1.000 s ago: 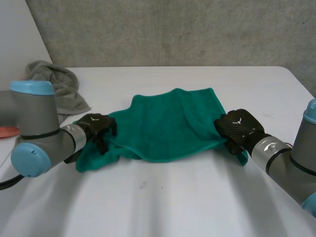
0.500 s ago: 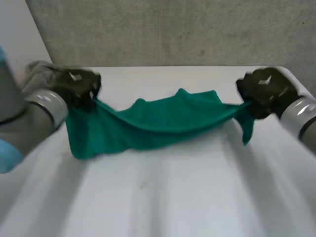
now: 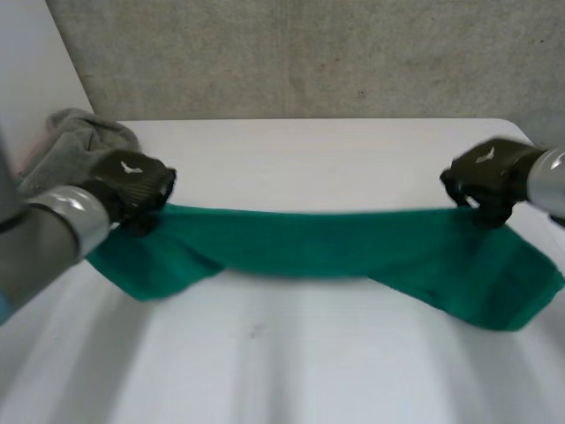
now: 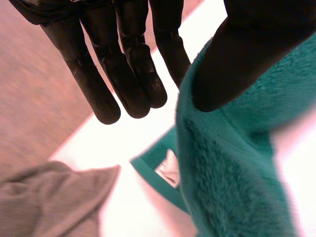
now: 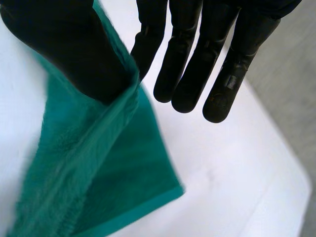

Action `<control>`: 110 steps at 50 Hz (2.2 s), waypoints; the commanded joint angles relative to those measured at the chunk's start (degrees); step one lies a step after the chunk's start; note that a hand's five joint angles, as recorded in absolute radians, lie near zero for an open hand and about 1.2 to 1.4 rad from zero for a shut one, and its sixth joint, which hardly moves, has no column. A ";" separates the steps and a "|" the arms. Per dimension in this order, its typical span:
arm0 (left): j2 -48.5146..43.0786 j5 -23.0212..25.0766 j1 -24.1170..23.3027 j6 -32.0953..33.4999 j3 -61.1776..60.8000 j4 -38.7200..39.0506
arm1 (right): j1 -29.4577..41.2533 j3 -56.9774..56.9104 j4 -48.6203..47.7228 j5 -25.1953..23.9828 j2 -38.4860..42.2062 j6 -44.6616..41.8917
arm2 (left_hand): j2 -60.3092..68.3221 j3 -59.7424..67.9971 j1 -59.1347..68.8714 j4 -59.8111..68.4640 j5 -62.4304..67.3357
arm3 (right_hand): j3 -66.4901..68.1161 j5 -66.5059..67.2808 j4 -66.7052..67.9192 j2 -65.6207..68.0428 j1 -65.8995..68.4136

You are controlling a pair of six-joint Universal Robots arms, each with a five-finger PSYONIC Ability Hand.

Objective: Fold the laundry.

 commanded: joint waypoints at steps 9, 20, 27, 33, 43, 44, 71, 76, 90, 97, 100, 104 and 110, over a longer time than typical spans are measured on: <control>-21.32 -3.95 -2.64 0.26 28.21 31.16 | 4.08 -24.00 -26.84 10.50 14.50 12.14 | 11.57 11.83 14.24 11.33 13.93 | 12.20 13.27 11.90 12.89 23.37; -15.08 -4.74 -3.79 0.00 29.45 49.75 | 5.41 -27.02 -40.33 10.85 7.29 16.74 | 11.57 11.83 14.24 11.33 13.93 | 12.20 13.27 11.90 12.89 23.37; -12.62 -7.29 -3.26 -0.01 19.53 44.30 | 6.64 -17.63 -40.24 10.33 6.41 16.91 | 11.57 11.83 14.24 11.33 13.93 | 12.20 13.27 11.90 12.89 23.37; -10.77 -7.91 -2.82 0.00 3.54 43.33 | 6.46 -3.66 -40.86 8.92 6.15 16.65 | 11.57 11.83 14.24 11.33 13.93 | 12.20 13.27 11.90 12.89 23.37; -10.59 -6.94 -5.01 0.44 -16.95 42.28 | 6.64 17.18 -41.21 2.50 8.69 10.33 | 11.57 11.83 14.24 11.33 13.93 | 12.20 13.27 11.90 12.89 23.37; -10.60 -6.85 -6.15 0.78 -18.26 41.14 | 6.38 19.19 -40.95 2.68 8.69 8.75 | 11.57 11.83 14.24 11.33 13.93 | 12.20 13.27 11.90 12.89 23.37; -1.79 -8.26 -7.21 10.90 -16.01 9.04 | -5.50 27.14 -23.70 1.97 -4.07 -3.49 | 11.57 11.83 14.24 11.33 13.93 | 12.20 13.27 11.90 12.89 23.37; -12.42 -9.40 -7.30 10.98 -5.73 17.83 | 1.53 18.35 -30.48 4.60 3.15 0.21 | 11.57 11.83 14.24 11.33 13.93 | 12.20 13.27 11.90 12.89 23.37; -33.44 -13.44 -7.04 21.87 16.96 30.93 | 4.88 -11.53 -39.01 14.37 28.28 -0.32 | 11.57 11.83 14.24 11.33 13.93 | 12.20 13.27 11.90 12.89 23.37; -35.65 -14.15 -7.39 23.46 18.73 32.95 | 6.20 -19.28 -40.42 16.65 34.53 -1.02 | -2.18 -1.92 0.50 -2.41 0.18 | -16.43 -15.36 -16.73 -15.73 -5.25; -34.94 -15.37 -7.83 22.94 17.94 34.19 | 7.08 -18.93 -41.12 18.06 33.31 0.38 | -49.25 -49.00 -46.58 -49.49 -46.90 | -57.80 -56.73 -58.10 -57.11 -46.63; -33.28 -15.82 -9.32 22.59 14.69 35.50 | 6.99 -15.95 -40.77 19.20 28.31 5.12 | -58.43 -58.17 -55.76 -58.67 -56.07 | -57.80 -56.73 -58.10 -57.11 -46.63; -28.89 -16.08 -9.67 19.61 7.84 37.09 | 6.21 -1.75 -39.11 13.86 16.19 13.47 | -58.43 -58.17 -55.76 -58.67 -56.07 | -57.80 -56.73 -58.10 -57.11 -46.63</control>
